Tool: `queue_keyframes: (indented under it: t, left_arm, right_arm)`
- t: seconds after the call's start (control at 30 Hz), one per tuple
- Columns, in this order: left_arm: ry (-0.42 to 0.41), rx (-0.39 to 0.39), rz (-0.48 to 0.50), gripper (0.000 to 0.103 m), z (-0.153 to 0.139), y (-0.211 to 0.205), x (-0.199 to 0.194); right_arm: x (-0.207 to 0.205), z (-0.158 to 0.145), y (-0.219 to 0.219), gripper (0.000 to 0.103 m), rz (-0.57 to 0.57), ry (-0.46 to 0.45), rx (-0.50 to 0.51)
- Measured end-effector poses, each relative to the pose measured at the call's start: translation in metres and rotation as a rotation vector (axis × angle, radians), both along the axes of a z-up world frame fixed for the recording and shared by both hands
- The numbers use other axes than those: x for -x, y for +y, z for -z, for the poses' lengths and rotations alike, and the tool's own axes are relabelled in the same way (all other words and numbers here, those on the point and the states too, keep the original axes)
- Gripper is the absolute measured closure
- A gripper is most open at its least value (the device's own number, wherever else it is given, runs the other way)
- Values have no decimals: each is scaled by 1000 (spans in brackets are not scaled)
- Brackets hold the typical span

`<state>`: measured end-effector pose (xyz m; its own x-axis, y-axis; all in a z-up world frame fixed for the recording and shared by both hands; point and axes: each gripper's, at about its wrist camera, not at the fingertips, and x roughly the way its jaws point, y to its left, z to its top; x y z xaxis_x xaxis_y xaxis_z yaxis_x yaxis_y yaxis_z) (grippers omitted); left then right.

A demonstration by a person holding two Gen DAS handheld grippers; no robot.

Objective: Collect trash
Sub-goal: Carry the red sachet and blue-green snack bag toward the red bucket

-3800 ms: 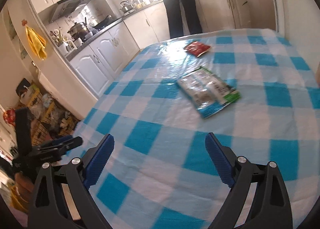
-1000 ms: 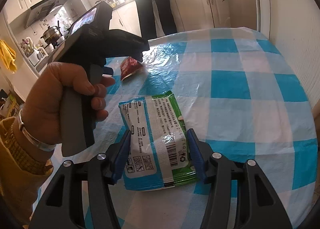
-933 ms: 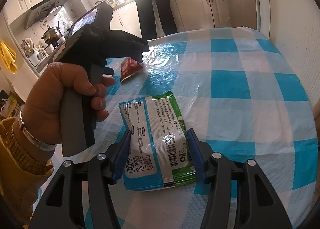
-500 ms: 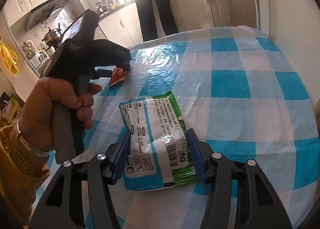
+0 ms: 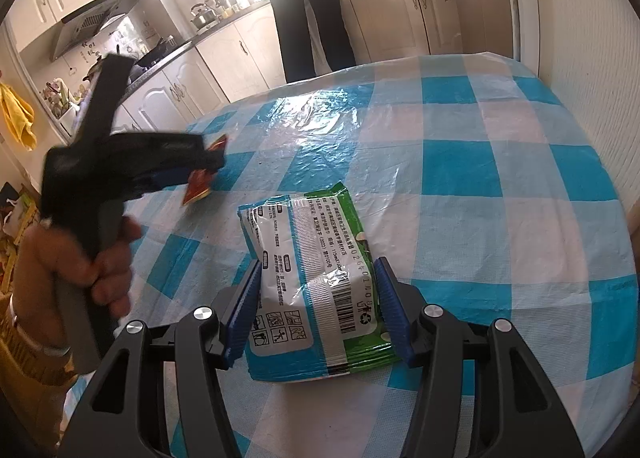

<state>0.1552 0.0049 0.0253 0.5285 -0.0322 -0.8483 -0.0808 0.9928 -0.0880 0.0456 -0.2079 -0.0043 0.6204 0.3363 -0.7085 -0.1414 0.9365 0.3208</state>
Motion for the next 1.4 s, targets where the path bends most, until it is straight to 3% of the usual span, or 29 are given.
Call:
queue_keyframes:
  t: [0.63, 1.4]
  left_arm:
    - [-26, 52, 60, 58, -15, 68, 103]
    - [-36, 91, 58, 58, -16, 144, 199]
  right_arm:
    - [10, -3, 18, 47, -35, 7, 19]
    - [94, -32, 74, 47, -59, -10, 16]
